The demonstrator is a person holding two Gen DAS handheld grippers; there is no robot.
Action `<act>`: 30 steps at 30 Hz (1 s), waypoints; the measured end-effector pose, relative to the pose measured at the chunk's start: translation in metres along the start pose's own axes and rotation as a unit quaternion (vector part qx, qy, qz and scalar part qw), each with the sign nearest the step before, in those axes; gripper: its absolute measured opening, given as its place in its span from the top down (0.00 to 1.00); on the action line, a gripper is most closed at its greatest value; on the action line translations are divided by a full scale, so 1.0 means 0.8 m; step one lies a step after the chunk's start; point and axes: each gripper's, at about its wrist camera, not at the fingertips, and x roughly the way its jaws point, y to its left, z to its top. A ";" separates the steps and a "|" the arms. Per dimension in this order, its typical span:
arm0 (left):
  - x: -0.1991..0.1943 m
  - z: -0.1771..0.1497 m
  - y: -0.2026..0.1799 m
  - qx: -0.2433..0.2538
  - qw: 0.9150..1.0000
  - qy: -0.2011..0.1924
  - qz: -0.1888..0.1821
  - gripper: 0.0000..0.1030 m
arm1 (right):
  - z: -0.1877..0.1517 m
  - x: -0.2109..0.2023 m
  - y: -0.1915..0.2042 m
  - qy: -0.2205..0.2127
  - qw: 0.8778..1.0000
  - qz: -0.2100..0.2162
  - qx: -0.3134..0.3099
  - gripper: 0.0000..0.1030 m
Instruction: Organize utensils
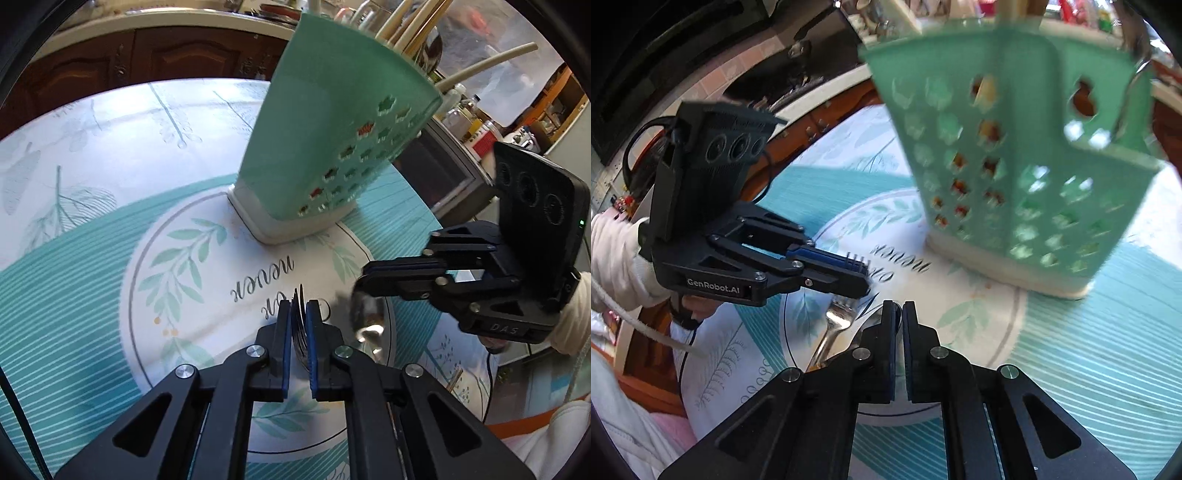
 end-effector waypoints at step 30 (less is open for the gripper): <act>-0.052 0.009 -0.078 -0.061 0.989 -0.028 0.132 0.78 | 0.032 -0.260 0.088 -0.266 0.902 -0.334 -0.071 0.99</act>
